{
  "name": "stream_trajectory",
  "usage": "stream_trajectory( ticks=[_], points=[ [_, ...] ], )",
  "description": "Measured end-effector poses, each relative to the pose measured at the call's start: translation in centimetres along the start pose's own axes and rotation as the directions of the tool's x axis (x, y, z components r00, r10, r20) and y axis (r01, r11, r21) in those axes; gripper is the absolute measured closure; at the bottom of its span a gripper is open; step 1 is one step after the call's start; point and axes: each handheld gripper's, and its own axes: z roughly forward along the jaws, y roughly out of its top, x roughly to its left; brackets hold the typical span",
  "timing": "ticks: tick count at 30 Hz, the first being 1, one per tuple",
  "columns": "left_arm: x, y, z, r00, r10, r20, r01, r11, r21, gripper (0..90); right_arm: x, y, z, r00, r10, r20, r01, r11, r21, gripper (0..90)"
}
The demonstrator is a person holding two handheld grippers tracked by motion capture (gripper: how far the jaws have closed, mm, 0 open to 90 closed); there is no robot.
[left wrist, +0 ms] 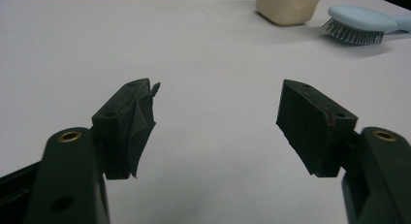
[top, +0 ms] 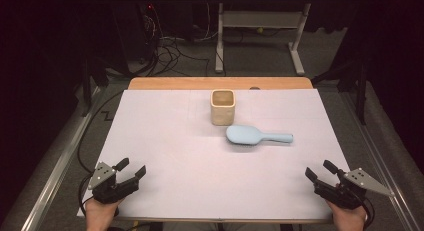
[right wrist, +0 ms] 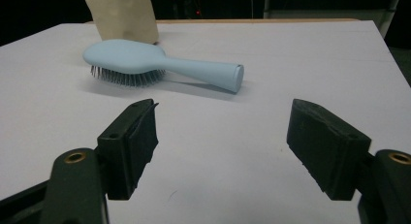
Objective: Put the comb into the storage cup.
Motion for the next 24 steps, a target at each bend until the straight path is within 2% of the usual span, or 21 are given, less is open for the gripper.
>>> stream_trajectory(
  ticks=[11,17,20,21,23,24],
  points=[
    [0.0,0.0,0.0,1.0,-0.001,0.003,0.001,1.0,0.003,30.1,0.2,0.3,-0.1,0.9996,0.006,0.028,-0.006,1.0,-0.011,26.5],
    [0.0,0.0,0.1,1.0,-0.006,0.007,0.006,1.0,0.002,30.1,0.6,0.7,0.3,0.9996,-0.015,0.025,0.015,1.0,-0.013,25.2],
    [0.0,0.0,0.1,1.0,-0.007,0.007,0.007,1.0,0.003,30.1,0.7,1.0,0.4,1.0,-0.005,0.004,0.005,1.0,-0.015,26.8],
    [0.0,0.0,0.1,0.9999,-0.007,0.007,0.007,1.0,0.004,30.1,0.8,1.2,0.6,0.9996,0.01,-0.027,-0.01,1.0,-0.017,26.9],
    [0.0,0.0,0.1,0.9999,-0.006,0.008,0.006,1.0,0.004,30.1,0.9,1.2,0.7,0.9994,0.011,-0.034,-0.011,1.0,-0.015,27.0],
    [-0.1,0.0,0.1,0.9999,-0.005,0.009,0.004,1.0,0.006,30.1,1.1,1.3,0.9,0.9992,-0.003,-0.039,0.002,1.0,-0.009,27.3]
  ],
)
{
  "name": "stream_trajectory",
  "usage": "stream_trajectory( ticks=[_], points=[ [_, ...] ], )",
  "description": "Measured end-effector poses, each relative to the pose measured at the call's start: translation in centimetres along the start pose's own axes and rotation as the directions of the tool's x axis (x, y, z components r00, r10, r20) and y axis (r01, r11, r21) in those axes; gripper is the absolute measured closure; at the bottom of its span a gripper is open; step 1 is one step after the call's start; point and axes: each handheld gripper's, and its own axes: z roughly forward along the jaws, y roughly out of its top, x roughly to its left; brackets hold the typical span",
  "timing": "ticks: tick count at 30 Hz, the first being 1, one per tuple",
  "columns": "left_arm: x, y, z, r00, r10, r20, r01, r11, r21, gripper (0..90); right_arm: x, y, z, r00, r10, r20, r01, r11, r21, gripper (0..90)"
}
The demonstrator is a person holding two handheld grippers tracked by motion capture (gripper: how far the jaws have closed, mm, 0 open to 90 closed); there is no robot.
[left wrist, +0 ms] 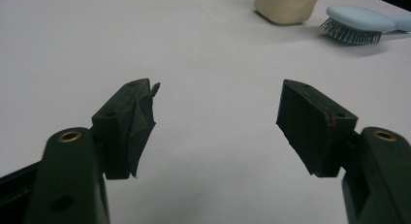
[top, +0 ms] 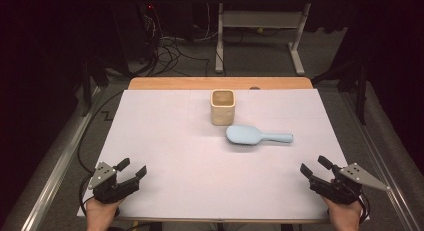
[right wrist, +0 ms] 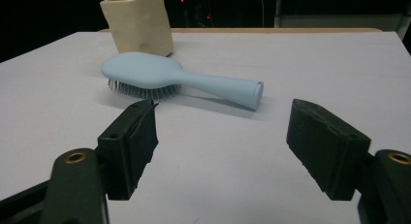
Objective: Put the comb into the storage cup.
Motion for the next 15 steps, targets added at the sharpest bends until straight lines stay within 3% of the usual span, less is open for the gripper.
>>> stream_trajectory(
  ticks=[8,15],
  points=[
    [0.0,0.0,0.0,1.0,-0.001,0.0,0.001,1.0,-0.001,30.1,0.3,0.6,0.7,0.9998,-0.004,-0.021,0.003,1.0,-0.006,26.6],
    [0.1,0.0,0.0,1.0,-0.006,-0.006,0.006,1.0,0.0,30.1,0.3,0.9,1.0,0.9988,0.027,-0.041,-0.027,1.0,-0.001,26.6]
  ],
)
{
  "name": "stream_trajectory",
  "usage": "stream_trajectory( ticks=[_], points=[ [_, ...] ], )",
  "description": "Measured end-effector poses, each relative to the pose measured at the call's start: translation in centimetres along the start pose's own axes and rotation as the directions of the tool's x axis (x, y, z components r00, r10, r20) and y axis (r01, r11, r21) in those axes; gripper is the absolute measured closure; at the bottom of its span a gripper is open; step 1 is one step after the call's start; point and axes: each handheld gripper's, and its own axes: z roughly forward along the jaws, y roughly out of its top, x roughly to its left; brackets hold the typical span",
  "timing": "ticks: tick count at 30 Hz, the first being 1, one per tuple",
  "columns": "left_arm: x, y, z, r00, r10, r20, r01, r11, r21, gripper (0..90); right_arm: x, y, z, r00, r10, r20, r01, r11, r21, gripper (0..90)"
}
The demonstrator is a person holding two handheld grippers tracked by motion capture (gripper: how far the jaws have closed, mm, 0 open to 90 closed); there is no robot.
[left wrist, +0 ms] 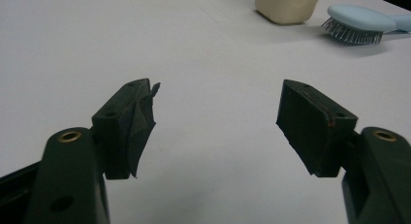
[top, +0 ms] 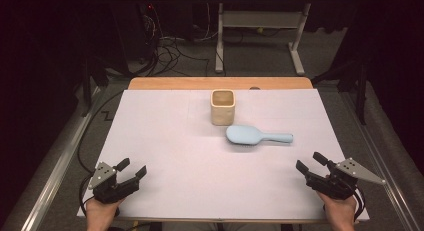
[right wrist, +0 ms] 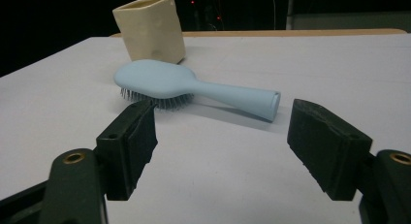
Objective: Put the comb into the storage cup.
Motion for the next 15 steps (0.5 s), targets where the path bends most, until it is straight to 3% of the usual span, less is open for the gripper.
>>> stream_trajectory(
  ticks=[10,15],
  points=[
    [0.0,0.0,0.0,1.0,0.001,0.0,-0.001,1.0,0.001,30.1,0.1,0.5,1.0,0.9999,-0.007,0.014,0.007,1.0,-0.022,25.3],
    [0.0,0.0,0.0,1.0,0.0,-0.004,0.0,1.0,-0.001,30.1,0.4,0.9,2.2,0.9998,-0.02,0.0,0.02,1.0,0.006,25.5]
  ],
)
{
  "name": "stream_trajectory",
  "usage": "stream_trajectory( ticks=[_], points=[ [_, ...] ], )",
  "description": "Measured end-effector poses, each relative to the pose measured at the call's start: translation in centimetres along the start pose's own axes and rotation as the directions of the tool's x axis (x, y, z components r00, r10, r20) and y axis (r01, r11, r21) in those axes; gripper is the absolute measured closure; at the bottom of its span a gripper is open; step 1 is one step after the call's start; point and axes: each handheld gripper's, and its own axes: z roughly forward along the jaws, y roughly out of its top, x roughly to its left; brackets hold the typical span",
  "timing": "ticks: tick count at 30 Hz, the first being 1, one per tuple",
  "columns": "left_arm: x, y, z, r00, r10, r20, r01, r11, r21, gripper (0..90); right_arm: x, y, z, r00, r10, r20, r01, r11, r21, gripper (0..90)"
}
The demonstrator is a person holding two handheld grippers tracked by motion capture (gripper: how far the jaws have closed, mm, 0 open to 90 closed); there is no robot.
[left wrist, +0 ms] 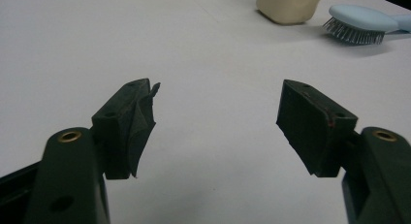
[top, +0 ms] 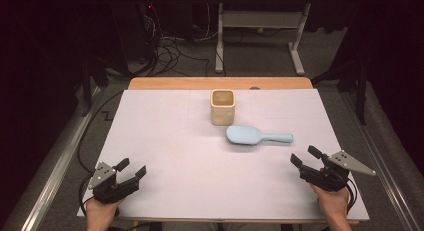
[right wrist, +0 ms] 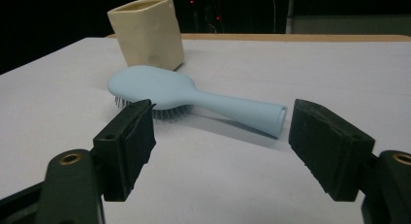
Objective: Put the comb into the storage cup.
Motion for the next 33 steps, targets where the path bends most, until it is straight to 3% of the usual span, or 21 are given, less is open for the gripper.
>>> stream_trajectory(
  ticks=[17,27,33],
  points=[
    [0.0,0.0,0.1,1.0,-0.003,0.009,0.003,1.0,0.002,29.9,0.3,1.1,2.0,0.9994,-0.008,-0.035,0.009,1.0,0.015,21.9],
    [0.0,0.0,0.1,1.0,-0.003,0.007,0.003,1.0,-0.002,29.8,-0.1,1.1,3.3,0.9996,-0.013,-0.023,0.013,0.999,0.03,22.1],
    [0.0,0.0,0.1,1.0,-0.002,0.006,0.002,1.0,-0.001,29.7,-0.4,1.4,4.2,0.9998,0.011,-0.019,-0.011,0.999,0.031,23.6]
  ],
)
